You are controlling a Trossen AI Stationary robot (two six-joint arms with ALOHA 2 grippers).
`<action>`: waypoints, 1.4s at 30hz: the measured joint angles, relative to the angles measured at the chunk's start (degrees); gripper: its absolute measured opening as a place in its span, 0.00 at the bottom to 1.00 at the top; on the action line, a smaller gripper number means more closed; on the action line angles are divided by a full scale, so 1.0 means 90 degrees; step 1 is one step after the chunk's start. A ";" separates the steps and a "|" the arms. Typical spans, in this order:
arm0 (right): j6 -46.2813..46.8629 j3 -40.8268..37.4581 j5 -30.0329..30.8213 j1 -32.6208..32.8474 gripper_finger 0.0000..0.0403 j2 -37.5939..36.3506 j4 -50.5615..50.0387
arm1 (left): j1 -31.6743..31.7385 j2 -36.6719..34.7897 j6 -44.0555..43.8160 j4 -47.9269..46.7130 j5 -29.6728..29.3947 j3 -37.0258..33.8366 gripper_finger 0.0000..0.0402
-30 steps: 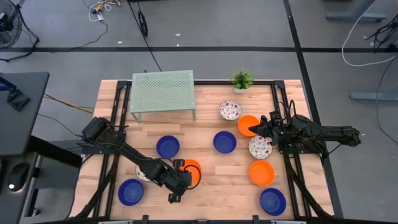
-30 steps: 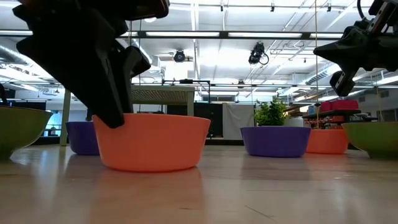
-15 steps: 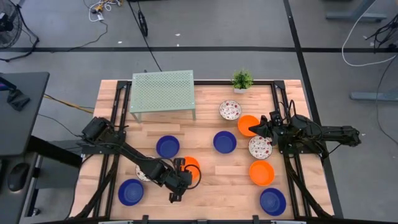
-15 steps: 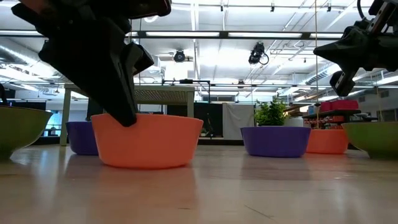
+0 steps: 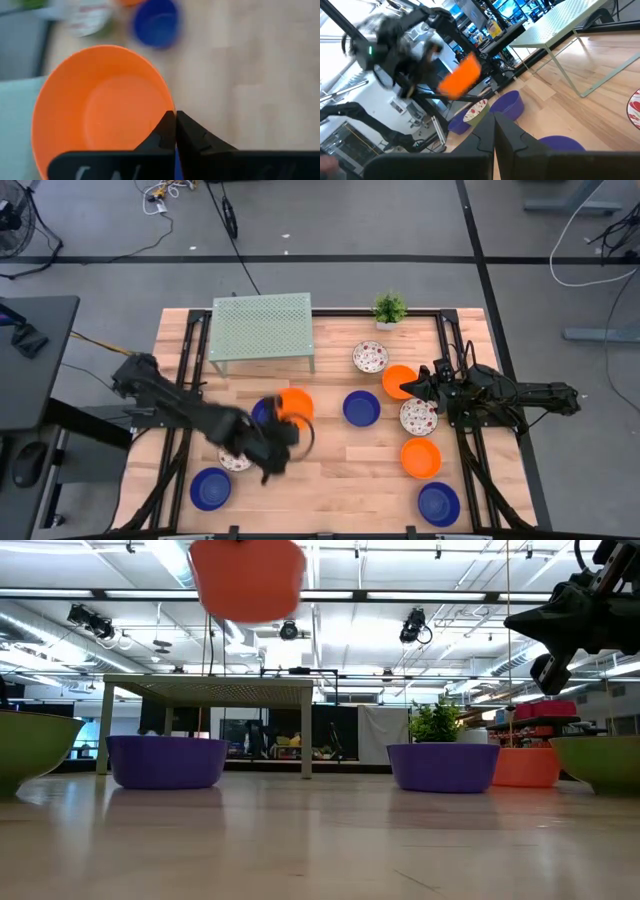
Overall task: Pick & Place Mini bowls
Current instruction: Put the orange bowl on the shelf
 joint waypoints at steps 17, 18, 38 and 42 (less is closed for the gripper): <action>-0.0001 0.0001 -0.0001 0.0000 0.02 0.0000 -0.0001 | 0.5106 -0.1429 0.2866 0.0338 0.1349 -0.0789 0.00; -0.0002 0.0002 0.0000 -0.0002 0.02 0.0000 -0.0001 | 0.5349 -0.1424 0.2957 0.0534 0.1439 -0.0929 0.00; -0.0002 0.0001 0.0000 -0.0001 0.02 -0.0001 -0.0001 | 0.7217 -0.1402 0.3156 0.1953 0.2674 -0.1874 0.00; -0.0001 0.0001 0.0000 -0.0001 0.02 -0.0002 0.0000 | 0.7255 -0.1393 0.3161 0.1951 0.2661 -0.1874 0.01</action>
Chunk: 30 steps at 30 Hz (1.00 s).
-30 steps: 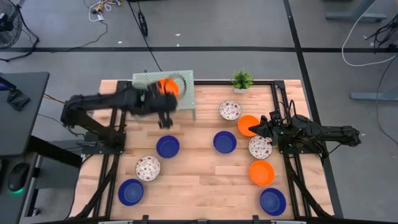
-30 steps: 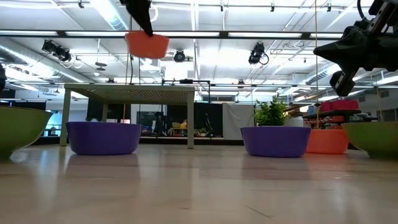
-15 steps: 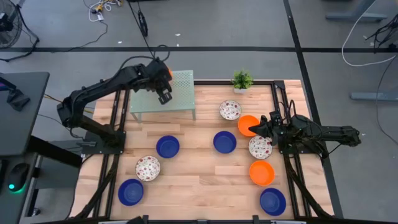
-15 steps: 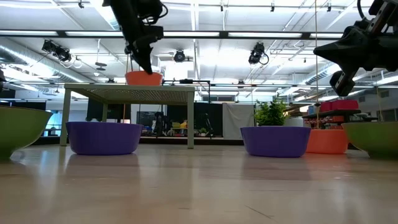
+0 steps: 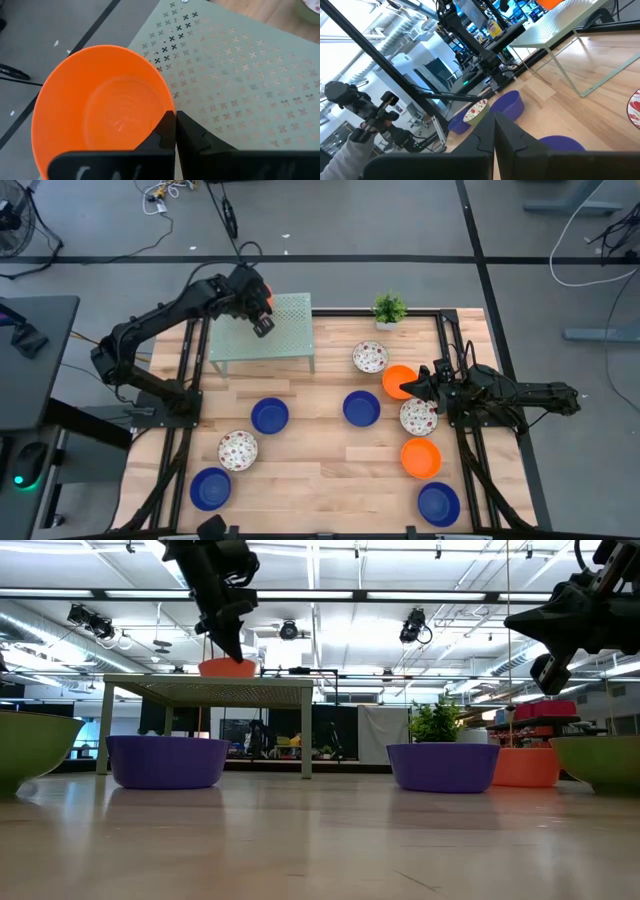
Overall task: Pick & Place Mini bowls
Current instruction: Put the orange bowl on the shelf
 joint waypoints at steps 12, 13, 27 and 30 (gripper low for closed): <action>0.0001 -0.0001 0.0000 0.0000 0.02 0.0000 -0.0002 | -0.0267 0.0000 -0.0380 -0.0283 0.0406 0.0000 0.01; 0.0000 0.0000 0.0000 -0.0001 0.02 0.0001 0.0000 | -0.0334 0.0000 -0.0394 -0.0312 0.0360 0.0000 0.01; 0.0000 0.0001 0.0000 -0.0001 0.02 0.0002 -0.0002 | -0.0716 0.0000 -0.0833 -0.0780 -0.0042 0.0000 0.01; 0.0001 0.0001 0.0000 0.0001 0.02 0.0002 0.0000 | -0.0716 0.0000 -0.0891 -0.0780 -0.0044 0.0000 0.01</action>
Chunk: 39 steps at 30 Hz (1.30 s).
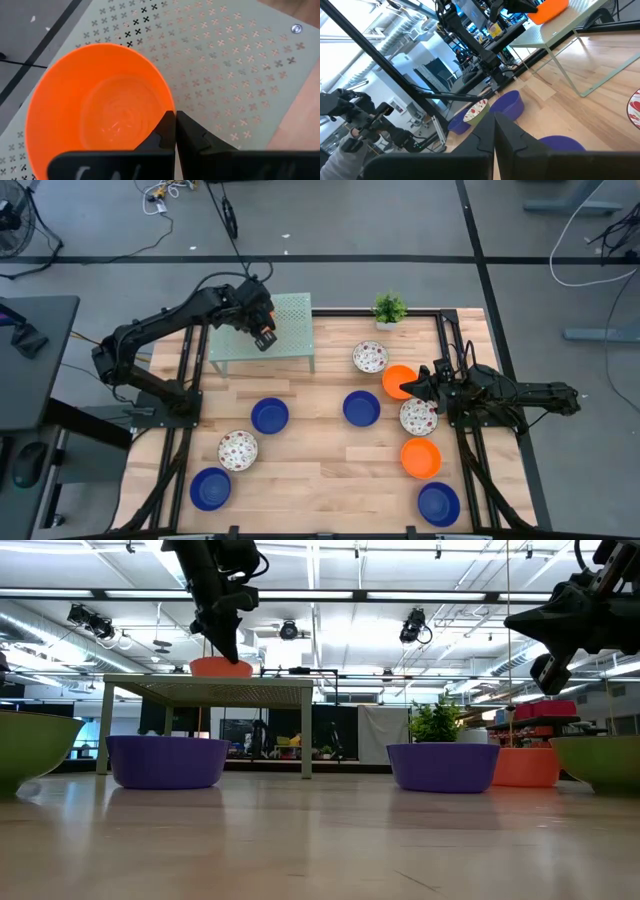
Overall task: Pick & Place Mini bowls
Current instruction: Put the orange bowl on the shelf, then put the blue bowl on the shelf
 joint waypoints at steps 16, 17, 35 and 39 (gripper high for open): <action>-0.0001 -0.0001 0.0000 0.0000 0.02 -0.0001 -0.0001 | -0.0005 0.0000 -0.0046 0.0027 0.0182 0.0002 0.12; 0.0000 -0.0002 0.0000 0.0000 0.02 -0.0001 0.0000 | -0.0023 0.0000 -0.0046 0.0027 0.0180 0.0002 0.13; -0.0002 -0.0001 0.0000 -0.0002 0.02 -0.0001 0.0000 | -0.0525 -0.0009 -0.0552 -0.1113 0.1449 0.1523 0.47; 0.0000 -0.0002 0.0000 -0.0002 0.02 -0.0002 0.0000 | -0.1468 -0.0147 -0.0873 -0.1217 0.1272 0.1707 0.47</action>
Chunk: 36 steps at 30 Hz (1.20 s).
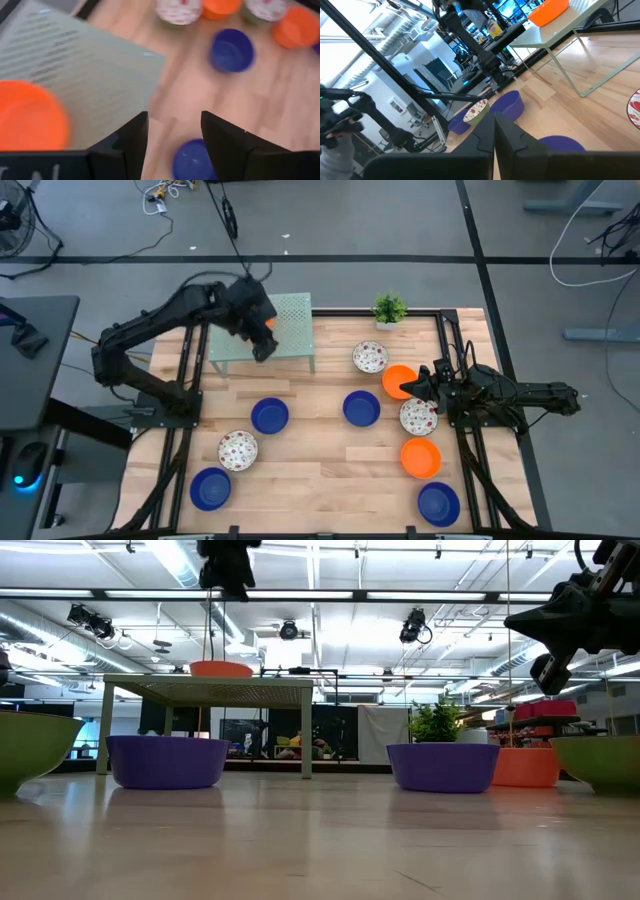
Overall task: Pick & Place Mini bowls
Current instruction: Put the blue bowl on the shelf
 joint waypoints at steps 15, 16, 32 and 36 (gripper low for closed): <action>0.0000 0.0000 0.0000 0.0000 0.02 0.0002 0.0000 | -0.4940 -0.0019 -0.1849 0.0124 -0.3963 -0.0622 0.39; -0.0002 0.0001 0.0000 0.0000 0.02 0.0001 -0.0001 | -0.5192 -0.0019 -0.2077 0.0153 -0.4216 -0.0824 0.39; -0.0002 0.0000 0.0000 0.0000 0.02 0.0002 -0.0002 | -0.5645 -0.0009 -0.3254 0.4589 -0.4389 -0.4770 0.38; -0.0001 0.0002 0.0000 0.0001 0.02 0.0002 -0.0001 | -0.5373 -0.0009 -0.3764 0.4579 -0.4190 -0.5080 0.40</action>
